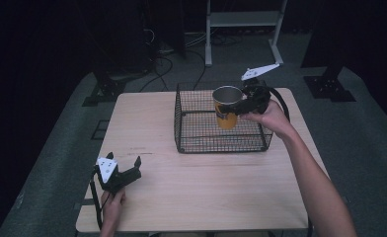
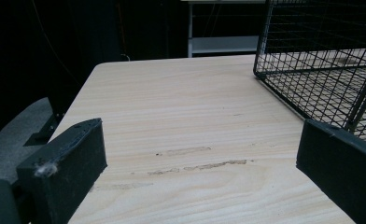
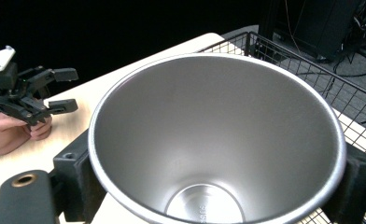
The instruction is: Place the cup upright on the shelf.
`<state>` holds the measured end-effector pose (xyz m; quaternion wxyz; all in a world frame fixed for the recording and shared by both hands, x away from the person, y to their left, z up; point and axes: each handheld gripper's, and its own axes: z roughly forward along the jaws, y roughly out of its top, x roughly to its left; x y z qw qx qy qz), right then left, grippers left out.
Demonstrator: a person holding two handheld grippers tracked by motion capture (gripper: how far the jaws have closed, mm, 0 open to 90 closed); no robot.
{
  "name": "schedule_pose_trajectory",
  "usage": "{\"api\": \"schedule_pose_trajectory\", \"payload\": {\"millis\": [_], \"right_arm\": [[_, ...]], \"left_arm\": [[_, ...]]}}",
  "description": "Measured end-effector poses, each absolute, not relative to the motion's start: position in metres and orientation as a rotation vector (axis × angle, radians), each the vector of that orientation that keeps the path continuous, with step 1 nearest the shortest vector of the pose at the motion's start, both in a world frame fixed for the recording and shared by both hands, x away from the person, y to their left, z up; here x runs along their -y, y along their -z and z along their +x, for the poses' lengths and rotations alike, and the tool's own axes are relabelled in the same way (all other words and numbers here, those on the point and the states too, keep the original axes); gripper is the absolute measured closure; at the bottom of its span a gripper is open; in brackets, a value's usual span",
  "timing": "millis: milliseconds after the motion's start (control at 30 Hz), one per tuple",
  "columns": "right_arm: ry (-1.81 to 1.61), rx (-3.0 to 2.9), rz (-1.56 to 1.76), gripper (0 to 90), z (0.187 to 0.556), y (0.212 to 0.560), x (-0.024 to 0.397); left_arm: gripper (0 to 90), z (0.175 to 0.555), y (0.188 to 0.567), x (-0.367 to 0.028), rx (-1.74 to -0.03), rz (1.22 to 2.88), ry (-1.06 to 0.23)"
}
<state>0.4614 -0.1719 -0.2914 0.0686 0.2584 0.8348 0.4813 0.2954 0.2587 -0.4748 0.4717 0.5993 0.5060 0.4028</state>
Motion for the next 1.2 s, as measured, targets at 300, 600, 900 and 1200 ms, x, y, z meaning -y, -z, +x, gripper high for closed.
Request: {"api": "schedule_pose_trajectory", "payload": {"millis": [300,600,900,1200], "right_arm": [[-1.414,-2.553,0.786,12.3,0.478,0.3,0.159],[-1.411,-2.592,0.795,12.4,0.492,0.313,0.152],[-1.419,-2.623,0.819,12.4,0.503,0.328,0.146],[-1.407,-2.651,0.85,12.4,0.513,0.341,0.145]], "left_arm": [[0.8,0.295,0.475,-0.259,-1.239,1.467,-0.986],[0.8,0.295,0.475,-0.259,-1.239,1.466,-0.984],[0.8,0.295,0.475,-0.259,-1.238,1.465,-0.985],[0.8,0.295,0.475,-0.259,-1.237,1.466,-0.987]]}}
